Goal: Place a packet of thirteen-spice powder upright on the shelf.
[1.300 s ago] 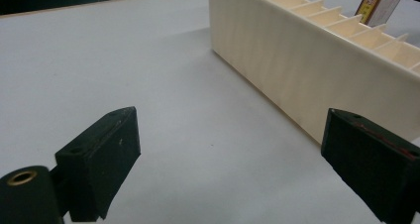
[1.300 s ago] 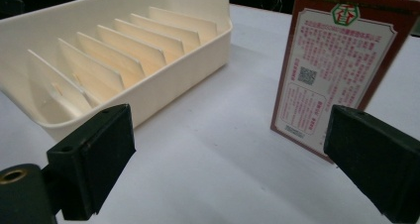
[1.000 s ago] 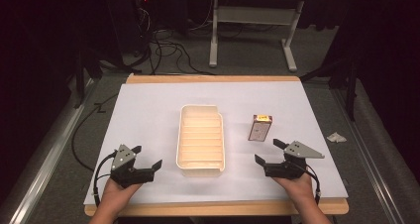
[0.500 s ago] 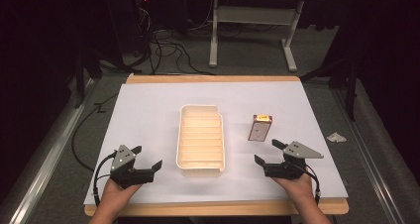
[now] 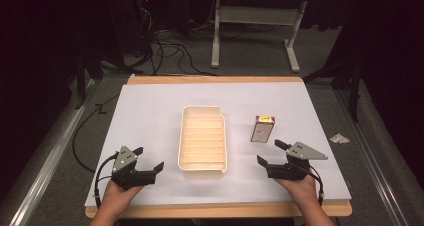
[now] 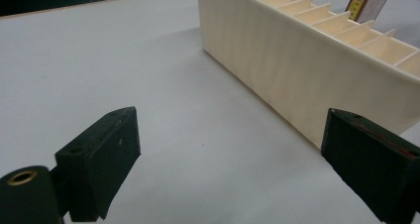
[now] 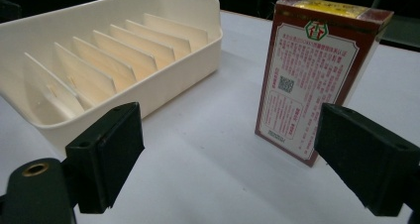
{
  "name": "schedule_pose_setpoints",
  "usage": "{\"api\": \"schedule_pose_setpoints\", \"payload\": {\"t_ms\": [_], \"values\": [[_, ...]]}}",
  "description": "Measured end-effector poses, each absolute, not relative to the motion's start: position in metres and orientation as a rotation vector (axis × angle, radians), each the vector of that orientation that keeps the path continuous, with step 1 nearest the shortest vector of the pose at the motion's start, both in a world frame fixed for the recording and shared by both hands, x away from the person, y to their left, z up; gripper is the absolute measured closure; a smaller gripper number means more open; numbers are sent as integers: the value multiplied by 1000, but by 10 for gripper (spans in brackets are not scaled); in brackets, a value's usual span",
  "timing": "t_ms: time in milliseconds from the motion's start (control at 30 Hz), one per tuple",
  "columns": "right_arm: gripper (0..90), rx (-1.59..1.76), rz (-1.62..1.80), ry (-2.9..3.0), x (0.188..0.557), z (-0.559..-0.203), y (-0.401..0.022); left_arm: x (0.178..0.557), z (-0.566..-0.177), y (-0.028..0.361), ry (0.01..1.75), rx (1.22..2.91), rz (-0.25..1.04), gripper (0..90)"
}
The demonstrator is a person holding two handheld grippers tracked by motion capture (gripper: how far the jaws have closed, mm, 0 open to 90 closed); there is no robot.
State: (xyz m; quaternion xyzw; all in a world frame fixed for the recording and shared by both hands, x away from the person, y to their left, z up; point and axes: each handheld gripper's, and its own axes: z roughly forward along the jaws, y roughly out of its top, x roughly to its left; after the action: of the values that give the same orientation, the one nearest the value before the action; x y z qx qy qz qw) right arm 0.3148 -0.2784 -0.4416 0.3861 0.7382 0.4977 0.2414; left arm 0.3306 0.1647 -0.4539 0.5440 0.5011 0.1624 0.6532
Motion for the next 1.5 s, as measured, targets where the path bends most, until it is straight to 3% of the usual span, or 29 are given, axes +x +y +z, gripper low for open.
{"api": "schedule_pose_setpoints", "payload": {"t_ms": [1500], "values": [[69, 1174, 1303, 1900, 387, -415, -283, 331, -455, 168, 1133, 1240, 372, 88]]}}
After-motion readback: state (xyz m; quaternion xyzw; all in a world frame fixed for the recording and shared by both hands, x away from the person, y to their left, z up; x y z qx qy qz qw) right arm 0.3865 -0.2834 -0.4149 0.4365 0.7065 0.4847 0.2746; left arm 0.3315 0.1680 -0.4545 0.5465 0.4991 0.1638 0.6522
